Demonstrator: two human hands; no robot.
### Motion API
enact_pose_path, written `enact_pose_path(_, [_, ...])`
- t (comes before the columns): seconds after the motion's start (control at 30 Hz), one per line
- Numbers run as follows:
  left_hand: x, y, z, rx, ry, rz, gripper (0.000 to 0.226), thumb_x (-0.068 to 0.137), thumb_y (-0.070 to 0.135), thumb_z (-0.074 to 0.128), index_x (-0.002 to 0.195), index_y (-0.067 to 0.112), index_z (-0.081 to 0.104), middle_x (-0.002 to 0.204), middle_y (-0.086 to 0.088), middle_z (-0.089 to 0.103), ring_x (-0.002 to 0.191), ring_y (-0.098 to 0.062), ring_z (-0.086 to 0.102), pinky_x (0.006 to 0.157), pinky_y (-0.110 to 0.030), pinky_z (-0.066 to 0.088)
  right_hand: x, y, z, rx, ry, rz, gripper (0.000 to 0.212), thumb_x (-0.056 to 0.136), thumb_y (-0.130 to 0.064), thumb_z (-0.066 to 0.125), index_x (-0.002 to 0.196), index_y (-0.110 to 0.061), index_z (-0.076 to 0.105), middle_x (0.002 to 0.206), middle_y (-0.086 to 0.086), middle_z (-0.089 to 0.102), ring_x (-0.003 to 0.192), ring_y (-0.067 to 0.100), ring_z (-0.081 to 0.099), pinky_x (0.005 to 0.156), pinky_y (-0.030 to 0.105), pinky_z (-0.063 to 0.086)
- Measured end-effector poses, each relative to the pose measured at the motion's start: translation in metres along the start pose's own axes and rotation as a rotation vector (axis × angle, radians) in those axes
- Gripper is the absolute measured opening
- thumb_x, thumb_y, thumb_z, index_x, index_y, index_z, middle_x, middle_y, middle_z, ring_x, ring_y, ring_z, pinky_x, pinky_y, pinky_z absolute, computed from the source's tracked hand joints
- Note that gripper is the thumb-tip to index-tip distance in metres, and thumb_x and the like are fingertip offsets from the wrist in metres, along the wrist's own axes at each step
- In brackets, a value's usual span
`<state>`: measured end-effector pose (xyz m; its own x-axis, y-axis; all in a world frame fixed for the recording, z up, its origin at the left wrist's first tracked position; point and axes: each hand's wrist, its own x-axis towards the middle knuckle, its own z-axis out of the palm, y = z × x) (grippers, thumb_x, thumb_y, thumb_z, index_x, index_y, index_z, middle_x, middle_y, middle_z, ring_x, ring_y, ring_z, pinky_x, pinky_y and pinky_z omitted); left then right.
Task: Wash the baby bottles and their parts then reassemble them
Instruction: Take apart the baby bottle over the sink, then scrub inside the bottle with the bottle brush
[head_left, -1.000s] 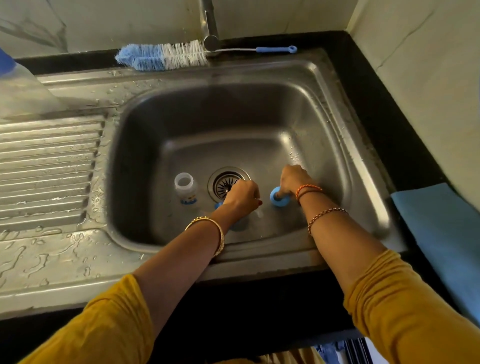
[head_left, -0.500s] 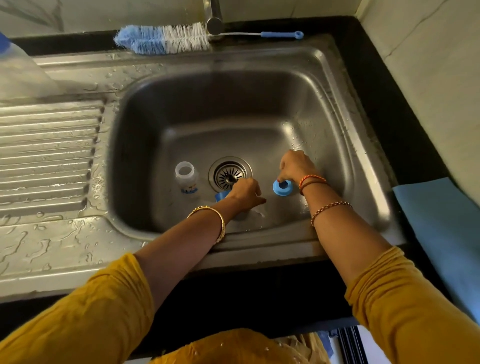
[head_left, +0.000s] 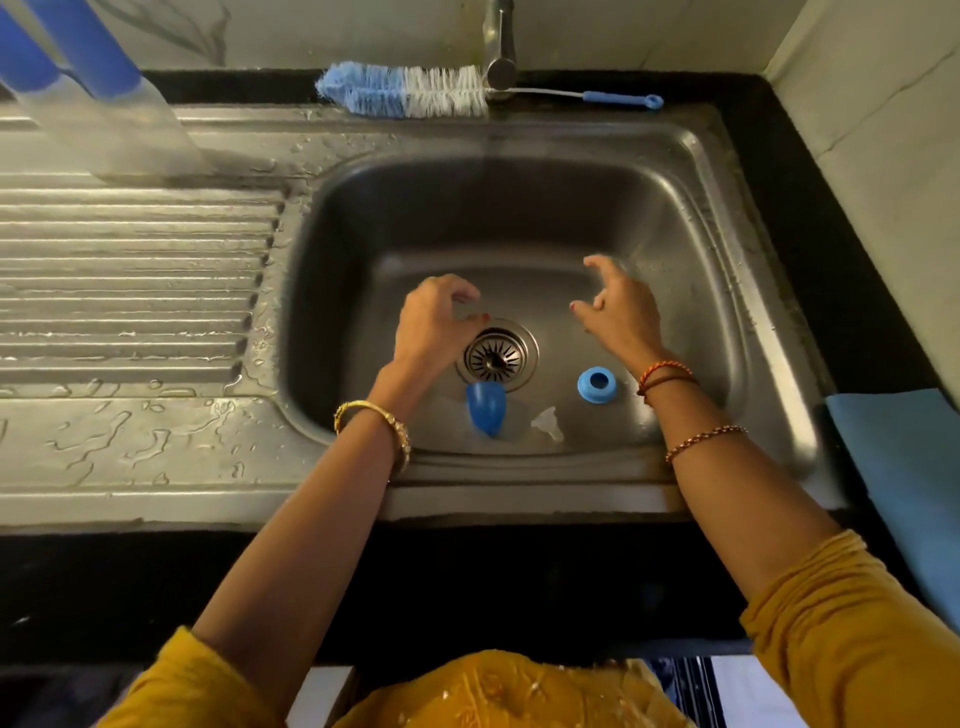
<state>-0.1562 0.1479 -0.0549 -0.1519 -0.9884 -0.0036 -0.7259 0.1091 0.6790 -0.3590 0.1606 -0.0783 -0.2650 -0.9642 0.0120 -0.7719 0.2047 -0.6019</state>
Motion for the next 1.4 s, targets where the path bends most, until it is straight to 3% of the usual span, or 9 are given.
enact_pose_path(0.07, [-0.002, -0.008, -0.003, 0.05, -0.003, -0.042, 0.042, 0.081, 0.02, 0.068, 0.12, 0.015, 0.054, 0.123, -0.003, 0.05, 0.114, -0.017, 0.046, 0.088, -0.02, 0.034, -0.003, -0.005, 0.0, 0.029, -0.128, -0.059, 0.085, 0.077, -0.019, 0.073, 0.146, -0.023, 0.022, 0.089, 0.005, 0.062, 0.104, 0.023, 0.055, 0.097, 0.036, 0.041])
enact_pose_path(0.13, [-0.002, -0.011, -0.004, 0.097, -0.035, -0.097, 0.054, 0.081, 0.019, 0.069, 0.129, 0.016, 0.045, 0.132, -0.005, 0.04, 0.121, -0.022, 0.036, 0.093, -0.025, 0.033, -0.008, -0.007, 0.003, -0.11, -0.359, -0.098, 0.109, 0.07, -0.031, 0.078, 0.148, -0.028, 0.002, 0.142, 0.013, 0.037, 0.135, 0.03, 0.024, 0.108, 0.044, 0.023])
enact_pose_path(0.23, [0.002, -0.015, -0.008, 0.142, -0.087, -0.156, 0.068, 0.077, 0.017, 0.073, 0.134, 0.014, 0.037, 0.136, -0.008, 0.032, 0.124, -0.025, 0.03, 0.097, -0.03, 0.034, -0.009, -0.012, 0.009, -0.305, -0.58, -0.139, 0.102, 0.076, -0.038, 0.071, 0.149, -0.027, 0.001, 0.157, 0.006, 0.0, 0.142, 0.03, -0.004, 0.113, 0.046, 0.006])
enact_pose_path(0.5, [0.028, -0.022, -0.014, 0.376, -0.36, -0.157, 0.09, 0.064, 0.027, 0.082, 0.137, 0.011, 0.032, 0.134, -0.011, 0.032, 0.123, -0.029, 0.031, 0.101, -0.04, 0.037, 0.076, -0.043, -0.011, -0.256, -0.156, -0.165, 0.078, 0.085, -0.04, 0.061, 0.148, -0.018, 0.019, 0.156, 0.004, 0.012, 0.141, 0.031, 0.013, 0.114, 0.041, 0.017])
enact_pose_path(0.67, [0.034, -0.037, -0.009, 0.409, -0.466, -0.146, 0.097, 0.058, 0.032, 0.085, 0.139, 0.018, 0.032, 0.136, -0.007, 0.031, 0.124, -0.028, 0.029, 0.101, -0.041, 0.035, 0.134, -0.059, -0.016, -0.183, 0.117, -0.112, 0.058, 0.094, -0.025, 0.047, 0.145, -0.012, 0.025, 0.154, 0.006, 0.02, 0.141, 0.026, 0.018, 0.114, 0.037, 0.018])
enact_pose_path(0.8, [0.028, -0.054, -0.003, 0.401, -0.526, -0.196, 0.1, 0.054, 0.026, 0.088, 0.137, 0.018, 0.032, 0.134, -0.006, 0.03, 0.122, -0.031, 0.035, 0.1, -0.043, 0.04, 0.167, -0.061, -0.017, -0.255, 0.151, -0.024, 0.055, 0.096, -0.014, 0.037, 0.147, -0.01, 0.017, 0.156, 0.007, 0.012, 0.143, 0.025, 0.01, 0.115, 0.038, 0.012])
enact_pose_path(0.97, [0.037, -0.068, 0.003, 0.362, -0.461, -0.262, 0.081, 0.06, 0.023, 0.085, 0.127, 0.017, 0.039, 0.126, -0.006, 0.041, 0.112, -0.028, 0.048, 0.089, -0.035, 0.046, 0.192, -0.056, -0.014, -0.315, 0.182, 0.019, 0.055, 0.093, -0.005, 0.037, 0.146, -0.009, 0.022, 0.154, 0.008, 0.019, 0.143, 0.026, 0.011, 0.115, 0.04, 0.013])
enact_pose_path(1.17, [0.042, -0.072, 0.003, 0.39, -0.373, -0.257, 0.066, 0.064, 0.028, 0.081, 0.119, 0.019, 0.045, 0.115, -0.005, 0.05, 0.1, -0.023, 0.052, 0.079, -0.034, 0.048, 0.192, -0.045, -0.014, -0.344, 0.372, -0.09, 0.032, 0.092, -0.001, 0.045, 0.12, -0.01, 0.056, 0.126, 0.011, 0.053, 0.119, 0.027, 0.044, 0.1, 0.033, 0.03])
enact_pose_path(1.4, [0.042, -0.055, -0.004, 0.173, -0.151, -0.214, 0.063, 0.06, 0.025, 0.083, 0.113, 0.013, 0.05, 0.112, -0.009, 0.053, 0.101, -0.023, 0.051, 0.078, -0.028, 0.041, 0.142, -0.028, -0.013, -0.094, 0.502, -0.189, 0.034, 0.083, 0.008, 0.041, 0.105, -0.004, 0.064, 0.11, 0.016, 0.059, 0.103, 0.031, 0.054, 0.085, 0.032, 0.038])
